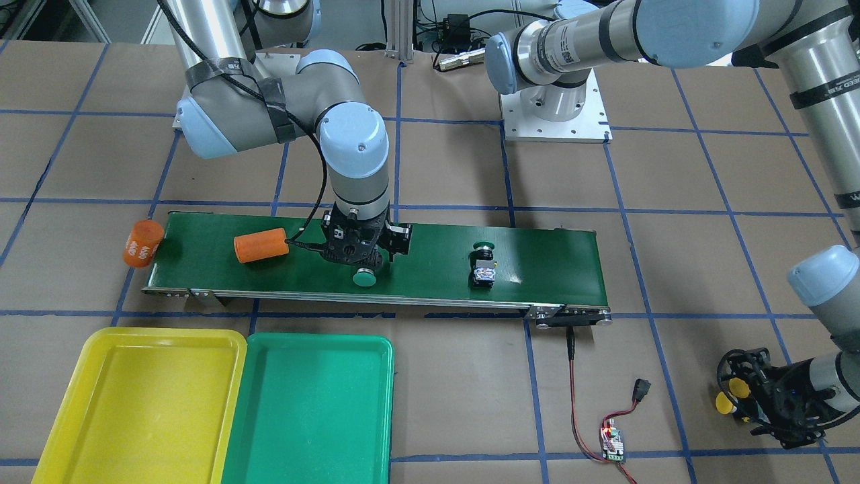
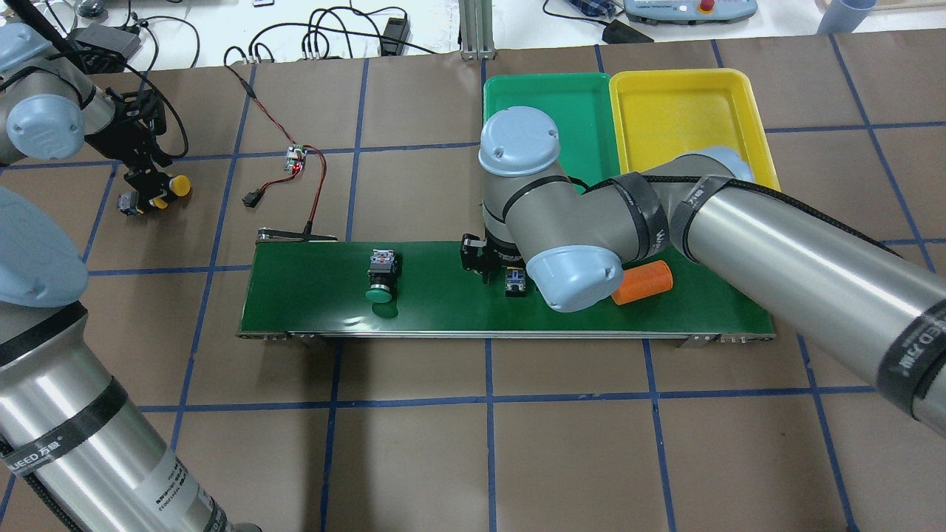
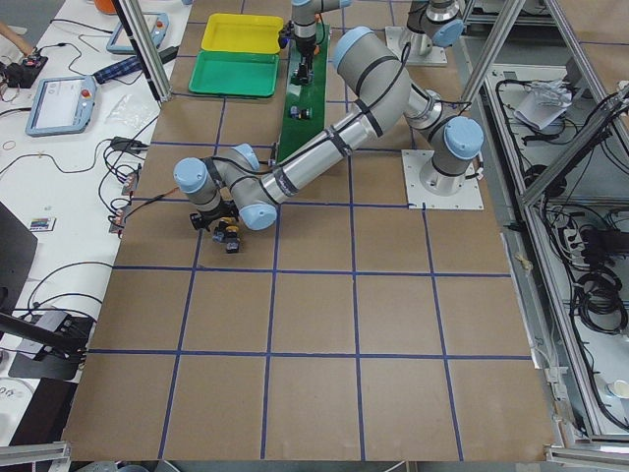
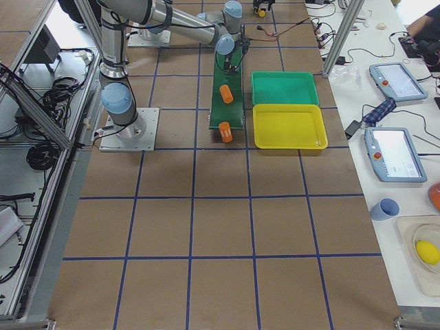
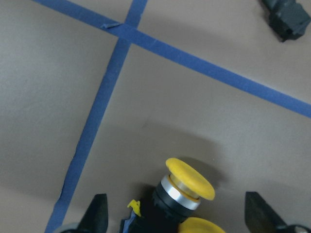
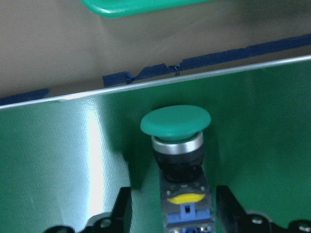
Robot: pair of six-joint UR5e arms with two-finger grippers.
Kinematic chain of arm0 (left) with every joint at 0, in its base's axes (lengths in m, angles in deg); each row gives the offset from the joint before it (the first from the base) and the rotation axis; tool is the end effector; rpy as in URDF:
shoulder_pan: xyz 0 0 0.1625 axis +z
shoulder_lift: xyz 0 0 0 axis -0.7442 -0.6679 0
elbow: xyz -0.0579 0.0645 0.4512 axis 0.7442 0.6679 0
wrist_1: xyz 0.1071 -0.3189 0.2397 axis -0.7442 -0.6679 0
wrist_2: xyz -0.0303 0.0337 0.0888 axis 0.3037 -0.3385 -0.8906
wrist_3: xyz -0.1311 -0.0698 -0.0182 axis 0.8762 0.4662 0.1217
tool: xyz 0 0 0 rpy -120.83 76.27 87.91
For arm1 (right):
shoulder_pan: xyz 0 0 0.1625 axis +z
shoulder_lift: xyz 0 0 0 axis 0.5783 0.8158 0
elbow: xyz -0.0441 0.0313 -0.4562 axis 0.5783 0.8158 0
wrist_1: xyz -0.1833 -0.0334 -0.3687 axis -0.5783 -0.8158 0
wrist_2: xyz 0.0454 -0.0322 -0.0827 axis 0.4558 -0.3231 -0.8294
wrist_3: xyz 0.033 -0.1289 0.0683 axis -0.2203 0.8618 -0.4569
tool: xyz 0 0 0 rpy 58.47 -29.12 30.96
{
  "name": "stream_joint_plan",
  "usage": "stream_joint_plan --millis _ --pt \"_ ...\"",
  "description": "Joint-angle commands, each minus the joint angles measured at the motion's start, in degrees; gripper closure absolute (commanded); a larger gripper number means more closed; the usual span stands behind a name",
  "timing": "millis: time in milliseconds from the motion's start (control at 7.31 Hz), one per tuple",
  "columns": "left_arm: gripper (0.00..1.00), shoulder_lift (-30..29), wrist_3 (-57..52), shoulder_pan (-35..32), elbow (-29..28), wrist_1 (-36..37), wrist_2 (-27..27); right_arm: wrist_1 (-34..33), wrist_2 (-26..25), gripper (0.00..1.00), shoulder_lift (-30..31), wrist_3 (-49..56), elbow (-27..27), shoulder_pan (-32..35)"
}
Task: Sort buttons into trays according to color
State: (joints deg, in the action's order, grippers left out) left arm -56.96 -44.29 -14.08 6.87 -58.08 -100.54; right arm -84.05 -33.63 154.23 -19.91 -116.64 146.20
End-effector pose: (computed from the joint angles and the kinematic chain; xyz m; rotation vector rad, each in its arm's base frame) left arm 0.2296 -0.7484 0.1527 -1.6962 -2.5052 0.0560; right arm 0.3317 -0.4850 0.2307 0.3016 3.1204 0.0755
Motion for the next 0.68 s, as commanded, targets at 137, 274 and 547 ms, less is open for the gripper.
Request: stream_joint_plan --millis 137,274,547 --pt "0.66 -1.29 0.0 -0.05 0.03 2.75 0.3 2.4 -0.63 1.0 1.52 -0.46 1.28 -0.48" --pt "0.95 -1.12 0.09 -0.05 -0.06 2.75 0.47 2.41 -0.72 1.0 2.74 -0.46 2.07 -0.91" --pt "1.0 0.72 4.8 -0.83 0.55 1.27 0.47 1.71 -6.06 1.0 2.67 0.67 4.88 -4.58"
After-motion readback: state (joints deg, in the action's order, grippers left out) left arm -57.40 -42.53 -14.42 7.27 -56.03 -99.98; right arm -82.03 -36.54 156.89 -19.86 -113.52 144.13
